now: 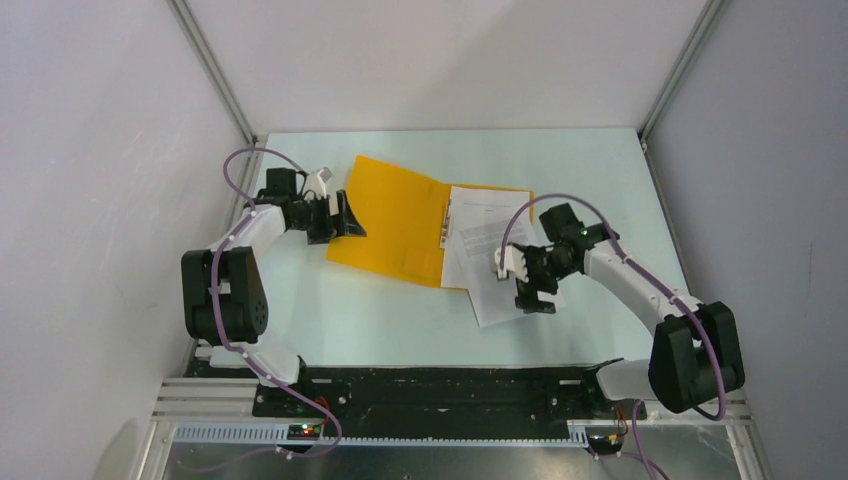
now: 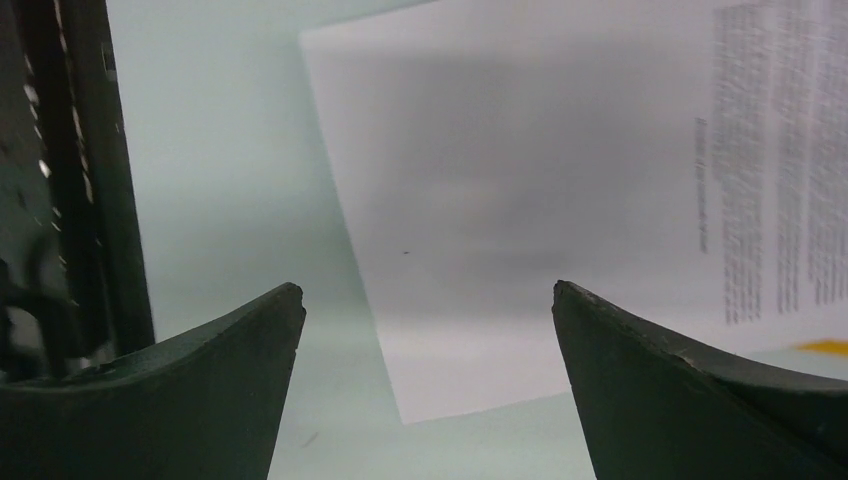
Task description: Put the files into the folder
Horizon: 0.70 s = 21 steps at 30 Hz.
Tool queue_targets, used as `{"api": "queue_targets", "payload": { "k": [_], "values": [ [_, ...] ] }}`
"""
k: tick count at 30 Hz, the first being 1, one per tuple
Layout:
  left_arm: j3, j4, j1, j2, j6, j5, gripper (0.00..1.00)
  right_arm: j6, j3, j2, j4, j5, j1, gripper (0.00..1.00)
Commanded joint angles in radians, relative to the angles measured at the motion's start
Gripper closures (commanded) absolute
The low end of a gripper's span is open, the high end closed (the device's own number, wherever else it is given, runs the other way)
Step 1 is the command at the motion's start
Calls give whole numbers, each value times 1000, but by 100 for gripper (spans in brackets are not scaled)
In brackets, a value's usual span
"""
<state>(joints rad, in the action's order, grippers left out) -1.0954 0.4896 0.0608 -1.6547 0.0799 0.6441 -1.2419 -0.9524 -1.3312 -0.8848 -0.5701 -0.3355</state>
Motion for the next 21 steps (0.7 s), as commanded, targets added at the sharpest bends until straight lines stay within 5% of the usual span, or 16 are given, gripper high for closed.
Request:
{"api": "queue_targets", "payload": {
  "k": [1, 16, 21],
  "values": [
    [-1, -5, -6, 33, 15, 40, 5, -304, 83, 33, 115, 70, -68, 1],
    [-1, -5, -6, 40, 17, 32, 5, -448, 183, -97, 258, 54, -107, 1],
    [-4, -6, -6, 39, 18, 31, 5, -483, 142, -130, 188, 30, -107, 1]
  ]
}}
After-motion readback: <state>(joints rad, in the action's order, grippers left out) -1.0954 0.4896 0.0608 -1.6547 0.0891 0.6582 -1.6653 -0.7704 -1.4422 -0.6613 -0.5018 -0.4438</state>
